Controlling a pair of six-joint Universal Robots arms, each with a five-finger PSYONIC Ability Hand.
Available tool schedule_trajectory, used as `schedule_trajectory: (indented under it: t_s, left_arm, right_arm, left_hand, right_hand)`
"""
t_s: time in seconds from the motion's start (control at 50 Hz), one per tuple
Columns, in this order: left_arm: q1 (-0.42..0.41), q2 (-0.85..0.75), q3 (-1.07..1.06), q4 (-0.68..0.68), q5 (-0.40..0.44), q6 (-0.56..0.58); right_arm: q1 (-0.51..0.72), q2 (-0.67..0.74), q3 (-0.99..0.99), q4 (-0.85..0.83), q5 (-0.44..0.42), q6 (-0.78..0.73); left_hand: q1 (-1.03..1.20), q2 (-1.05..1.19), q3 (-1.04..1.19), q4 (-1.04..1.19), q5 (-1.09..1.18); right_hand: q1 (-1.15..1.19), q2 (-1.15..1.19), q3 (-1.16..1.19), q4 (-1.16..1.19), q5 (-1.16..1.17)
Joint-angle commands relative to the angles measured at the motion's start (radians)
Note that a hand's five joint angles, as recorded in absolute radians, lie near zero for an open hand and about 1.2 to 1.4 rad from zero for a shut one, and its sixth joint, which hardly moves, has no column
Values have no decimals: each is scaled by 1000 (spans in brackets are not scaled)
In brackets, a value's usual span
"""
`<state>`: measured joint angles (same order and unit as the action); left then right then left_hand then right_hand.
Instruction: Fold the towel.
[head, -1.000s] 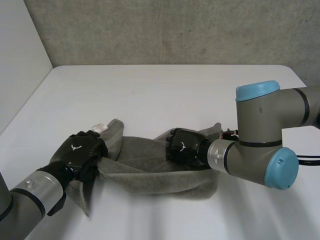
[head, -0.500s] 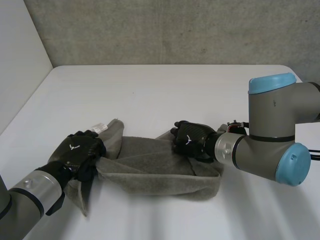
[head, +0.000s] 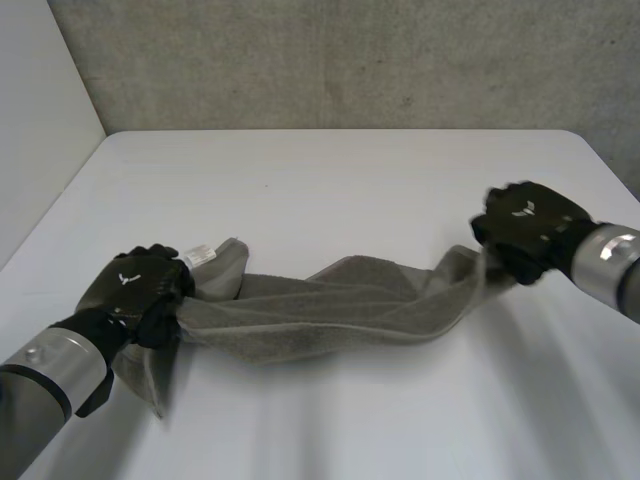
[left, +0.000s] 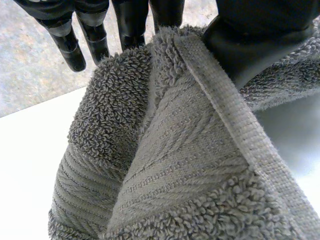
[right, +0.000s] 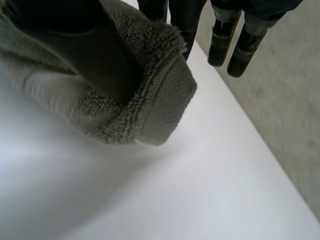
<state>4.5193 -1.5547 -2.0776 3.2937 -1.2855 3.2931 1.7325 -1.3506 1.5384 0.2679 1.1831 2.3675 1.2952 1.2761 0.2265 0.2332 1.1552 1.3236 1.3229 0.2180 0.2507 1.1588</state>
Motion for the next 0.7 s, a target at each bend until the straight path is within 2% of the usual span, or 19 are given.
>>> schedule_trajectory:
  t_s: [0.02, 0.14, 0.24, 0.28, 0.3, 0.32, 0.34, 0.38, 0.4, 0.42, 0.44, 0.46, 0.48, 0.5, 0.54, 0.56, 0.6, 0.66, 0.7]
  left_arm:
    - [21, 21, 10, -16, 0, 2]
    - [4, -77, 85, -23, 0, 3]
    - [-20, -209, 229, -31, -2, 43]
    - [-26, -249, 297, -29, -9, 72]
    - [-31, -289, 380, -26, -11, 104]
    - [-38, -329, 486, -26, -12, 132]
    - [-39, -329, 487, -26, -12, 132]
    - [-66, -413, 746, -34, -18, 152]
    - [-66, -413, 748, -34, -18, 152]
    - [-78, -445, 878, -31, -23, 154]
    - [-78, -446, 880, -31, -23, 154]
    - [-86, -464, 995, -25, -28, 152]
    - [-88, -465, 1095, -14, -37, 151]
    - [-88, -466, 1096, -14, -37, 151]
    - [-83, -455, 1195, 55, -57, 138]
    - [-83, -455, 1196, 55, -57, 138]
    - [-88, -395, 1156, 154, -67, 109]
    - [-80, -357, 1096, 196, -61, 95]
    - [-71, -306, 933, 254, -51, 83]
  right_arm:
    - [-100, -87, 143, 43, -25, -21]
    - [-96, -44, 126, 60, -80, -33]
    - [-79, 51, -38, 60, -86, -10]
    - [-22, 106, -204, 47, -86, 27]
    - [-22, 106, -205, 47, -86, 27]
    - [11, 149, -327, 34, -82, 62]
    - [12, 149, -328, 34, -82, 62]
    - [56, 243, -594, -36, -77, 139]
    - [56, 243, -595, -36, -77, 139]
    - [64, 276, -729, -102, -60, 175]
    - [71, 292, -833, -186, -22, 214]
    - [71, 292, -834, -187, -22, 214]
    - [75, 292, -903, -281, 40, 252]
    - [75, 292, -903, -282, 41, 253]
    - [78, 269, -910, -437, 125, 317]
    - [78, 269, -909, -438, 125, 317]
    - [75, 222, -826, -451, 119, 341]
    - [73, 202, -761, -437, 104, 343]
    - [65, 176, -619, -377, 76, 343]
  left_hand:
    - [101, 120, -52, -59, 66]
    - [101, 120, -52, -59, 66]
    - [101, 120, -52, -59, 66]
    - [101, 120, -52, -59, 66]
    - [101, 120, -52, -59, 66]
    - [101, 120, -52, -59, 66]
    - [101, 120, -52, -59, 66]
    - [101, 120, -52, -59, 66]
    - [101, 120, -52, -59, 66]
    - [101, 120, -52, -59, 66]
    - [101, 120, -52, -59, 66]
    - [101, 120, -52, -59, 66]
    - [101, 120, -52, -59, 66]
    - [101, 120, -52, -59, 66]
    - [101, 120, -52, -59, 66]
    - [101, 120, -52, -59, 66]
    - [101, 120, -52, -59, 66]
    - [101, 120, -52, -59, 66]
    - [101, 120, -52, -59, 66]
  right_hand:
    - [73, 73, -44, -76, 63]
    - [73, 73, -44, -76, 63]
    - [73, 73, -44, -76, 63]
    - [73, 73, -44, -76, 63]
    - [73, 73, -44, -76, 63]
    - [73, 73, -44, -76, 63]
    - [73, 73, -44, -76, 63]
    - [73, 73, -44, -76, 63]
    - [73, 73, -44, -76, 63]
    - [73, 73, -44, -76, 63]
    - [73, 73, -44, -76, 63]
    - [73, 73, -44, -76, 63]
    - [73, 73, -44, -76, 63]
    - [73, 73, -44, -76, 63]
    - [73, 73, -44, -76, 63]
    - [73, 73, -44, -76, 63]
    - [73, 73, -44, -76, 63]
    - [73, 73, -44, -76, 63]
    - [73, 73, -44, -76, 63]
